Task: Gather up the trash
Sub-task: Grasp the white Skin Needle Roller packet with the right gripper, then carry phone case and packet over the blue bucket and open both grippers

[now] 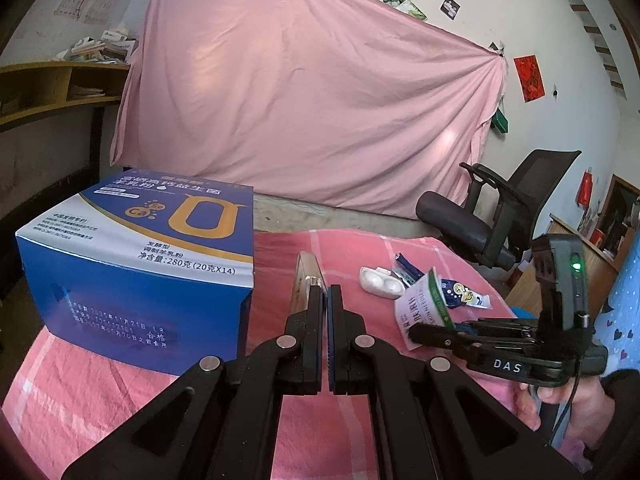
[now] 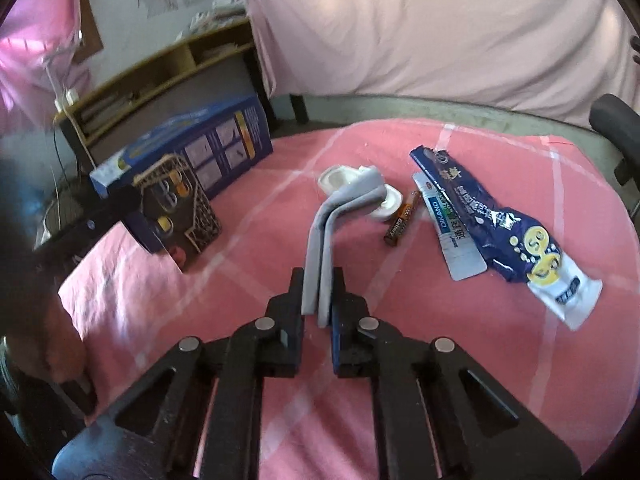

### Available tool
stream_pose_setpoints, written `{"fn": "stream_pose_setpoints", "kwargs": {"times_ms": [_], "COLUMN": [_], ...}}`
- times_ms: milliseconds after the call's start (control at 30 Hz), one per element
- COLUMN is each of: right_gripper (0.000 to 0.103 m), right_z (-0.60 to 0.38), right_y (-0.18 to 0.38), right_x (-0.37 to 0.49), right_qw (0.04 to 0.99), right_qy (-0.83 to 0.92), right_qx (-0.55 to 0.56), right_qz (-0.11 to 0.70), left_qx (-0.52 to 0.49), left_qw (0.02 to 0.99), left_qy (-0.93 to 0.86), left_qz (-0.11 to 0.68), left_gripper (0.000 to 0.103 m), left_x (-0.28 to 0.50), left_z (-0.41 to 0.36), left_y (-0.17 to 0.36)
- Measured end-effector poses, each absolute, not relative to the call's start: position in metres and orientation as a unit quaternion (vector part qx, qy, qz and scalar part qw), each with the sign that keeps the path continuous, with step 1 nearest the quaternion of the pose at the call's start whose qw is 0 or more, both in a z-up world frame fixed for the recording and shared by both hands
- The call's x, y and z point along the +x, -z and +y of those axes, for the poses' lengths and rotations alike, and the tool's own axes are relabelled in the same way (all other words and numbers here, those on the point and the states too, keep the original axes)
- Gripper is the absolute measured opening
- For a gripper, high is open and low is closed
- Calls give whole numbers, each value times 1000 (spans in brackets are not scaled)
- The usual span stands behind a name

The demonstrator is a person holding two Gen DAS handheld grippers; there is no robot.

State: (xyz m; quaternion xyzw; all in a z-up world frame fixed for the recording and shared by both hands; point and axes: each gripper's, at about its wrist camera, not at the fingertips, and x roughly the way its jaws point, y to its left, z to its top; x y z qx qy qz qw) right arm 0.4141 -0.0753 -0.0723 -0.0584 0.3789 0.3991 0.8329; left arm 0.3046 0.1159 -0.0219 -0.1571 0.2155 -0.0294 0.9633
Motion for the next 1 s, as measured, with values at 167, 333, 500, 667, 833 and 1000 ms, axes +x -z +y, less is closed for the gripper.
{"fn": "stream_pose_setpoints", "kwargs": {"times_ms": [167, 333, 500, 667, 833, 1000], "right_gripper": [35, 35, 35, 35, 35, 35], "right_z": [-90, -112, -138, -171, -203, -249], "right_y": [52, 34, 12, -11, -25, -38], "right_x": [395, 367, 351, 340, 328, 322], "right_qw": [865, 906, 927, 941, 956, 972], "right_qy": [-387, -354, -335, -317, -283, -229], "right_qx": [-44, -46, -41, -28, -20, 0], "right_qz": [316, 228, 163, 115, 78, 50], "left_qx": [-148, -128, -93, -61, -27, 9], "left_qw": [966, 972, 982, 988, 991, 988], "left_qy": [18, 6, 12, 35, 72, 119], "left_qz": [213, 197, 164, 134, 111, 98], "left_gripper": [0, 0, 0, 0, 0, 0], "left_x": [299, 292, 289, 296, 305, 319], "left_z": [108, 90, 59, 19, -28, -86], "left_y": [21, 13, -10, -34, -56, -71]}}
